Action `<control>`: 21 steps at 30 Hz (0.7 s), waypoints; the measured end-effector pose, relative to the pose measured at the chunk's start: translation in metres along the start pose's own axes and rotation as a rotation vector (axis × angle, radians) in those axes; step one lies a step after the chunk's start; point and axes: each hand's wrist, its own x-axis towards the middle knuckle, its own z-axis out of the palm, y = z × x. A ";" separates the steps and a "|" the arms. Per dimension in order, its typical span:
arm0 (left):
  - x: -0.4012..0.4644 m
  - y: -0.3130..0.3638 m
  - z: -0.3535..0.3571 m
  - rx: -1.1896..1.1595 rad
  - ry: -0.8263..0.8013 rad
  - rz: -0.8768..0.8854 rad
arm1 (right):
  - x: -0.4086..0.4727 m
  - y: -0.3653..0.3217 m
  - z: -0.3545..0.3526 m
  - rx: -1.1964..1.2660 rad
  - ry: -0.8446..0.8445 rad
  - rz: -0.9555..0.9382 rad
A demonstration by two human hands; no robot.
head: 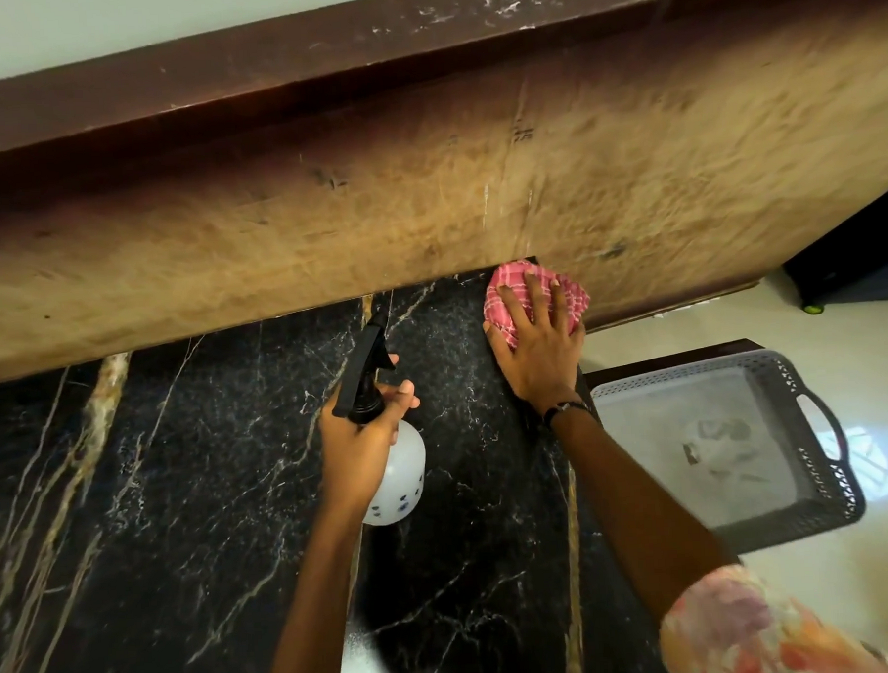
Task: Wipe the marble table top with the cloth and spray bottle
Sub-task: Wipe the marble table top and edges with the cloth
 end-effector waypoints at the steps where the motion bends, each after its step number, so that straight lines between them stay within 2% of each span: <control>1: 0.000 0.000 0.000 0.002 -0.002 0.002 | -0.015 0.004 0.001 0.004 0.012 0.003; 7: 0.001 -0.002 0.001 -0.025 -0.009 0.030 | -0.075 0.017 0.003 -0.007 0.058 0.012; 11: 0.002 -0.006 -0.001 -0.011 -0.027 0.049 | -0.035 0.007 0.003 -0.002 0.035 -0.002; 17: -0.002 -0.007 0.001 0.010 -0.035 0.079 | 0.052 -0.011 -0.008 -0.006 -0.149 -0.037; 21: -0.001 -0.005 0.002 0.016 -0.036 0.098 | 0.051 -0.018 -0.006 -0.005 -0.158 0.040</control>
